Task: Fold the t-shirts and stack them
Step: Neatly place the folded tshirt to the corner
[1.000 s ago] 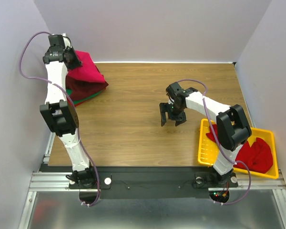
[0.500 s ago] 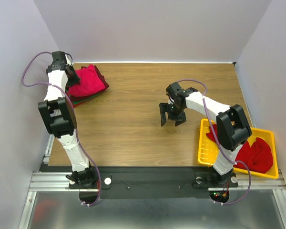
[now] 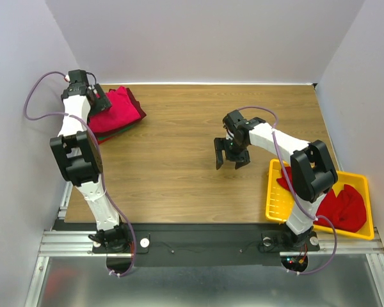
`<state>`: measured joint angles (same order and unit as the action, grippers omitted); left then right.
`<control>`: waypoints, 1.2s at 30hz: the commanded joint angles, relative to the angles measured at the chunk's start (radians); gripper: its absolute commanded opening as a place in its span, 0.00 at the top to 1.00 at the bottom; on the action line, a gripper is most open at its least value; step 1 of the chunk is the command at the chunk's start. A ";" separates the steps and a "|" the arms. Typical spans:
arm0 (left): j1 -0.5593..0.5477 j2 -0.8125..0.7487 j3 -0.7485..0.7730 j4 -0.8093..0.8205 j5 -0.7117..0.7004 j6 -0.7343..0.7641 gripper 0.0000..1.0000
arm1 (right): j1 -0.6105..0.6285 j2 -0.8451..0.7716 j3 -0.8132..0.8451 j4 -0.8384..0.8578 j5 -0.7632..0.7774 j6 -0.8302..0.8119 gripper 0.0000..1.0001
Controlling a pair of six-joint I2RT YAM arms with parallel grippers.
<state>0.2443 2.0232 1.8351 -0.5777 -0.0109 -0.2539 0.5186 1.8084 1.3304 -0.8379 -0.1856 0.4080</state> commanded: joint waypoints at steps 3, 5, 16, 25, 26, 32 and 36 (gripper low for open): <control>0.001 -0.248 -0.112 0.013 -0.142 -0.085 0.01 | 0.001 -0.070 0.033 0.002 0.086 0.018 0.13; -0.007 -0.337 -0.186 0.027 -0.185 -0.099 0.02 | 0.001 -0.080 0.044 0.003 0.112 0.020 0.12; -0.227 -0.802 -0.568 0.164 -0.267 -0.148 0.01 | -0.026 -0.135 0.024 0.062 0.178 0.037 0.11; -0.704 -0.916 -0.798 0.297 -0.221 -0.308 0.04 | -0.069 -0.296 -0.077 0.218 0.179 0.075 0.11; -0.777 -0.916 -0.801 0.300 -0.236 -0.315 0.04 | -0.074 -0.308 -0.091 0.227 0.179 0.080 0.11; -0.885 -0.905 -0.813 0.309 -0.331 -0.427 0.04 | -0.077 -0.368 -0.132 0.252 0.205 0.092 0.11; -0.928 -0.841 -0.742 0.271 -0.368 -0.403 0.04 | -0.077 -0.391 -0.166 0.257 0.213 0.103 0.11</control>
<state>-0.6609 1.1496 1.0332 -0.3218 -0.3069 -0.6357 0.4454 1.4551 1.1828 -0.6338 -0.0059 0.4908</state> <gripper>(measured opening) 0.960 0.891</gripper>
